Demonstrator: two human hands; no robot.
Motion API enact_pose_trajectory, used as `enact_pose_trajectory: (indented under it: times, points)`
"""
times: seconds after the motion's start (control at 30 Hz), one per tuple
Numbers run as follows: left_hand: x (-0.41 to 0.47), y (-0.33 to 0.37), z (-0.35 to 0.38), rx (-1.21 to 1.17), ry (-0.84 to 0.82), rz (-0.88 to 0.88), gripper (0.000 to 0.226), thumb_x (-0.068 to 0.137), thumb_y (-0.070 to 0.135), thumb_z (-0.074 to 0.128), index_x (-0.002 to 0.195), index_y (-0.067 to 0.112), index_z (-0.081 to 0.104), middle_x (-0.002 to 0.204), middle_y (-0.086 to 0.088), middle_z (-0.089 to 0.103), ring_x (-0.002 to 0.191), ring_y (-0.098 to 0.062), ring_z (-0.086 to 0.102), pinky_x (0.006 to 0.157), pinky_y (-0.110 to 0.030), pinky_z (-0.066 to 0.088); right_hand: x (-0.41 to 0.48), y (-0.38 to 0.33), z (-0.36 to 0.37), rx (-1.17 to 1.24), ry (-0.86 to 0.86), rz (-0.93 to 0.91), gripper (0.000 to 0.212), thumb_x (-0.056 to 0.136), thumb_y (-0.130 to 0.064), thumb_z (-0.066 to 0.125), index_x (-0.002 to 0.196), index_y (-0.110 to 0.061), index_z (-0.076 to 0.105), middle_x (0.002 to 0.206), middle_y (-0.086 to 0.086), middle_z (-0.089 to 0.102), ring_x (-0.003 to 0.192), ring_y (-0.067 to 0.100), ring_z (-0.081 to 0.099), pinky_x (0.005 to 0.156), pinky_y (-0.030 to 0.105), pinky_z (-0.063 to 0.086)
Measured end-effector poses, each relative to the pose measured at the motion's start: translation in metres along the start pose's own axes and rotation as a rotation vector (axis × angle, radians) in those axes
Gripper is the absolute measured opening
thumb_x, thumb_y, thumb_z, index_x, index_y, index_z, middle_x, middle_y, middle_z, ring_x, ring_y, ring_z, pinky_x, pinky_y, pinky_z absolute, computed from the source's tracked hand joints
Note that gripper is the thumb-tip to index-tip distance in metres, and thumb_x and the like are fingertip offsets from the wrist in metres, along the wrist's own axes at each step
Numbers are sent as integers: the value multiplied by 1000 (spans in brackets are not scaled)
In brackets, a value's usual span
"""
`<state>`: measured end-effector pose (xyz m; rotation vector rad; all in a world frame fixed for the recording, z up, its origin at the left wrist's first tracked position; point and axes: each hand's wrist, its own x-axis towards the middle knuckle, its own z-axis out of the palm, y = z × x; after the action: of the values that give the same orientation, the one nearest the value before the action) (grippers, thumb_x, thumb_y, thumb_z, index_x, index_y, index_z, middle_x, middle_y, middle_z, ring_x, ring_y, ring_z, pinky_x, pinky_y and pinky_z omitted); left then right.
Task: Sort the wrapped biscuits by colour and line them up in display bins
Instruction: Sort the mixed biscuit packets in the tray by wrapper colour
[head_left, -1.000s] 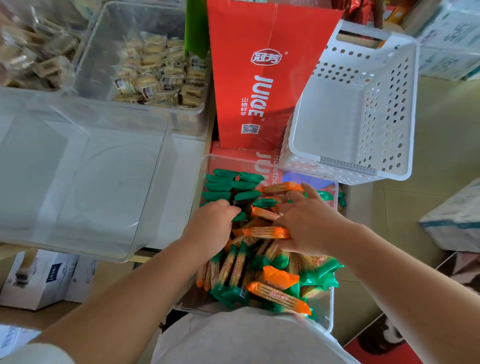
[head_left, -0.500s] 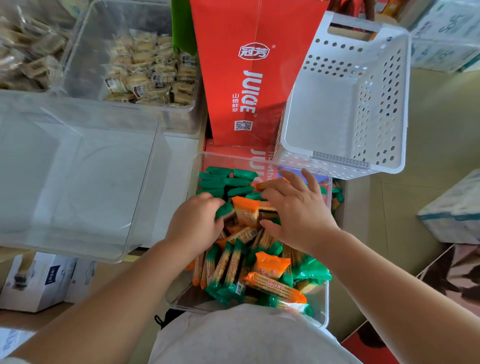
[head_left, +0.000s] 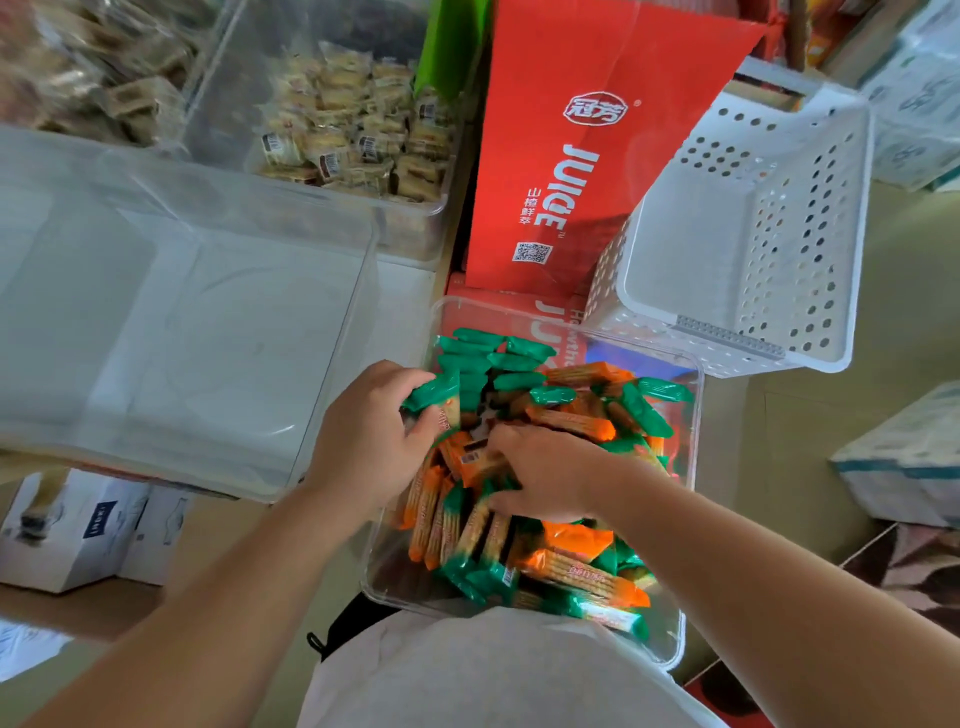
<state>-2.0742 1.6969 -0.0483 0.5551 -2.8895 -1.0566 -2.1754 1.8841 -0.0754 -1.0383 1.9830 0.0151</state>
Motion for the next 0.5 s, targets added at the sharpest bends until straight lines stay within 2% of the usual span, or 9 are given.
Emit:
enact_pose_trajectory:
  times: [0.07, 0.2, 0.23, 0.3, 0.37, 0.43, 0.5]
  points:
    - [-3, -5, 4, -15, 21, -1, 34, 90, 17, 71, 123, 10, 66, 109, -2, 66, 97, -16, 62, 73, -25, 52, 0, 0, 2, 116, 7, 35, 76, 87, -68, 58, 144, -23, 37, 131, 1, 56, 116, 25, 57, 97, 42, 49]
    - [-7, -15, 15, -16, 8, 21, 34, 91, 16, 69, 123, 9, 65, 111, -4, 65, 101, -18, 61, 76, -17, 39, -2, 1, -6, 38, -88, 74, 80, 90, -80, 36, 138, -19, 54, 116, 0, 44, 117, 27, 51, 95, 39, 39]
    - [-8, -17, 17, -14, -3, 26, 33, 91, 17, 69, 124, 9, 65, 111, -4, 65, 102, -18, 61, 79, -17, 39, -2, 0, -9, 62, -114, 89, 80, 91, -79, 30, 137, -19, 56, 121, 2, 45, 121, 27, 48, 98, 40, 37]
    - [-8, -19, 20, -19, -16, 35, 33, 93, 18, 68, 125, 10, 64, 112, -3, 65, 105, -18, 60, 84, -21, 41, 3, -3, -11, 132, -139, 120, 81, 94, -76, 22, 138, -18, 56, 147, 7, 40, 138, 26, 37, 111, 42, 30]
    - [-8, -20, 22, -38, -15, 33, 33, 94, 19, 67, 126, 10, 64, 113, -3, 65, 106, -18, 59, 86, -23, 42, 12, -5, -10, 120, -163, 142, 74, 99, -69, 21, 145, -18, 49, 167, 4, 17, 151, 23, 20, 119, 42, 21]
    - [-6, -20, 23, -52, -16, 29, 34, 94, 19, 67, 126, 11, 64, 114, -2, 65, 107, -16, 59, 85, -20, 42, 20, -5, -6, 71, -177, 166, 63, 104, -58, 28, 147, -16, 44, 169, 4, 8, 152, 25, 19, 117, 41, 24]
    - [-6, -22, 23, -67, -23, 20, 35, 94, 18, 67, 128, 12, 63, 115, -1, 64, 108, -14, 58, 83, -16, 41, 25, -6, -1, 37, -169, 185, 63, 103, -53, 31, 152, -14, 33, 169, 5, 10, 150, 28, 23, 115, 41, 27]
